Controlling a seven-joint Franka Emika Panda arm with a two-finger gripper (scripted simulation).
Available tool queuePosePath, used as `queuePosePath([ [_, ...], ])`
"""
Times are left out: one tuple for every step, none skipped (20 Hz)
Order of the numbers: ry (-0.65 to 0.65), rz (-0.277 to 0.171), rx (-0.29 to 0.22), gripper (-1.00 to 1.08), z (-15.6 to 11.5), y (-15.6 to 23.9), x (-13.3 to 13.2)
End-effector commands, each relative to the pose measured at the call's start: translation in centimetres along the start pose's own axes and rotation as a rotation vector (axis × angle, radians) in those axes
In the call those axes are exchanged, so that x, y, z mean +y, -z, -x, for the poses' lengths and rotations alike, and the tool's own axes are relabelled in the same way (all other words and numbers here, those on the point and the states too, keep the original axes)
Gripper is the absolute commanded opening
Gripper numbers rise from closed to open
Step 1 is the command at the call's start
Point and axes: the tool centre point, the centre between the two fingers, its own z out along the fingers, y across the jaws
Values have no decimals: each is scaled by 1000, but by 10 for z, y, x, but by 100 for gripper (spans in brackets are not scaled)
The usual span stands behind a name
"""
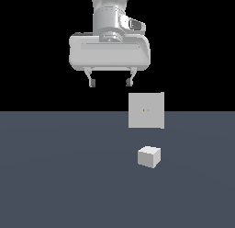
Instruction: Plug the charger into the wall socket.
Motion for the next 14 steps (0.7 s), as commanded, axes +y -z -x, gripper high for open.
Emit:
queuePosePath([
  [0, 0, 0, 100, 0, 0, 0],
  [-1, 0, 0, 100, 0, 0, 0],
  [-2, 0, 1, 100, 0, 0, 0],
  [-5, 1, 2, 100, 1, -1, 1],
  [-10, 1, 4, 100, 1, -1, 1],
  [-15, 2, 7, 100, 2, -2, 2],
  [-22, 2, 10, 100, 2, -3, 3],
  [-30, 3, 13, 100, 3, -4, 4],
  [-39, 4, 17, 100, 4, -6, 5],
  [-49, 5, 21, 100, 5, -7, 7],
  [-61, 7, 26, 100, 6, -9, 8],
  [-73, 8, 32, 100, 8, -11, 10],
  [-87, 9, 38, 100, 9, -13, 12],
  [-102, 11, 45, 100, 11, -15, 14],
])
